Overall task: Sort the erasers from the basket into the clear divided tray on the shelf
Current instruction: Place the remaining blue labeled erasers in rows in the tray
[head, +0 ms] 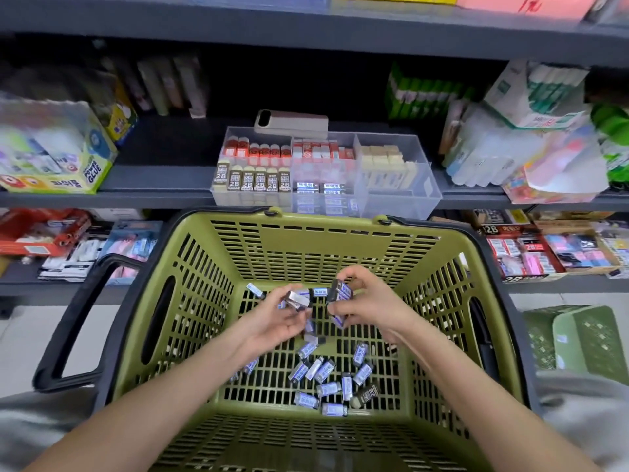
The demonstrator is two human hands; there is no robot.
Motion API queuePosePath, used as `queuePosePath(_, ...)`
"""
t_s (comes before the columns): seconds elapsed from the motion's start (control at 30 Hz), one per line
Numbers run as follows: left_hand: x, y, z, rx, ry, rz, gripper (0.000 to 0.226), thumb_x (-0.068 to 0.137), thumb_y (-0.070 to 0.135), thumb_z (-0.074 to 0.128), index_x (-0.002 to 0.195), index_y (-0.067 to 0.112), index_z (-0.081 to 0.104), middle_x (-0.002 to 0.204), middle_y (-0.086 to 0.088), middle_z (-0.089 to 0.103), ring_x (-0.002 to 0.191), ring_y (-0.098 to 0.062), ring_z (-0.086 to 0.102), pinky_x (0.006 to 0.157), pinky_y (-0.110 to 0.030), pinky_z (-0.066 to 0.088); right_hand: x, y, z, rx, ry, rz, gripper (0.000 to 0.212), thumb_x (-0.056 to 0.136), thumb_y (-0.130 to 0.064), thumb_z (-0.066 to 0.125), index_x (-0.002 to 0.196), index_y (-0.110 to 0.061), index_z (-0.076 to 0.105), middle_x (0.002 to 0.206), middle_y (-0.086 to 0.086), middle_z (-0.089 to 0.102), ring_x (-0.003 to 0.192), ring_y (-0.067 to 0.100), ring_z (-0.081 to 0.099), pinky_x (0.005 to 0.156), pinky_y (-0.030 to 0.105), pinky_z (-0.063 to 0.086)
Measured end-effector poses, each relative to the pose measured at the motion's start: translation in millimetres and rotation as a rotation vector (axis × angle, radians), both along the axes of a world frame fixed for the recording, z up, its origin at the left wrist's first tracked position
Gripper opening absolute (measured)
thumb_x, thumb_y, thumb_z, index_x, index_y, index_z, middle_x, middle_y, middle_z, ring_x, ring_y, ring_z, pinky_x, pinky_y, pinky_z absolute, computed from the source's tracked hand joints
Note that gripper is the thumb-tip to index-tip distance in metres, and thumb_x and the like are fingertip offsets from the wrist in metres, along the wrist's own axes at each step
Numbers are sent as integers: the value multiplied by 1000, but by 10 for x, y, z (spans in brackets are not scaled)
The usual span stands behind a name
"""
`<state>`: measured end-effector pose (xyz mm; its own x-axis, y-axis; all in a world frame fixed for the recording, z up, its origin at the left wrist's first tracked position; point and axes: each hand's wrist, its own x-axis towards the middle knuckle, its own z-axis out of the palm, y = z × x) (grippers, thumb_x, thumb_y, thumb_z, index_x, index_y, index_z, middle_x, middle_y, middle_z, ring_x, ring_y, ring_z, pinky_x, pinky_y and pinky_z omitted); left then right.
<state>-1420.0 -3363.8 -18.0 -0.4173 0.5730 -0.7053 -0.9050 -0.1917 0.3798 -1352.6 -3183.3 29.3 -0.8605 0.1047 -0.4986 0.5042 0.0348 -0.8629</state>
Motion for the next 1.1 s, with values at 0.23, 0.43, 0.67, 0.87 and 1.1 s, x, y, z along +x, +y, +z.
queuePosePath(0.23,78,58,380,166,-92,40,34,79,27,58,85,-3,71,77,-18,66,65,-29,64,60,-37,57,-49,-287,554,262,296,105,45,66,3,75,92,-28,54,102,8,51,79,13,57,70,20,50)
queuePosePath(0.43,34,37,673,30,136,-107,56,74,60,56,76,8,76,74,-10,68,61,-21,65,58,-33,57,-117,-408,644,665,401,268,36,69,-16,78,96,-27,59,92,-7,48,70,-1,46,67,14,39)
queuePosePath(0.67,16,16,957,32,301,-82,28,68,16,71,92,4,67,79,-12,71,67,-21,68,55,-28,56,-242,-310,759,219,343,4,27,72,2,76,88,-15,64,77,-3,61,62,9,49,59,15,47)
queuePosePath(0.87,0,-44,1098,61,401,-115,23,72,18,67,90,7,76,81,-10,72,68,-19,69,55,-25,55,-247,-116,911,-64,316,-118,28,67,-18,75,91,-9,66,74,6,69,57,11,61,59,19,52)
queuePosePath(1.1,-668,-64,1482,26,561,20,22,75,17,63,90,7,77,79,-15,71,65,-19,68,52,-23,55,-1238,263,1161,253,399,-149,22,80,5,66,99,-6,68,59,-4,63,50,11,56,62,26,53)
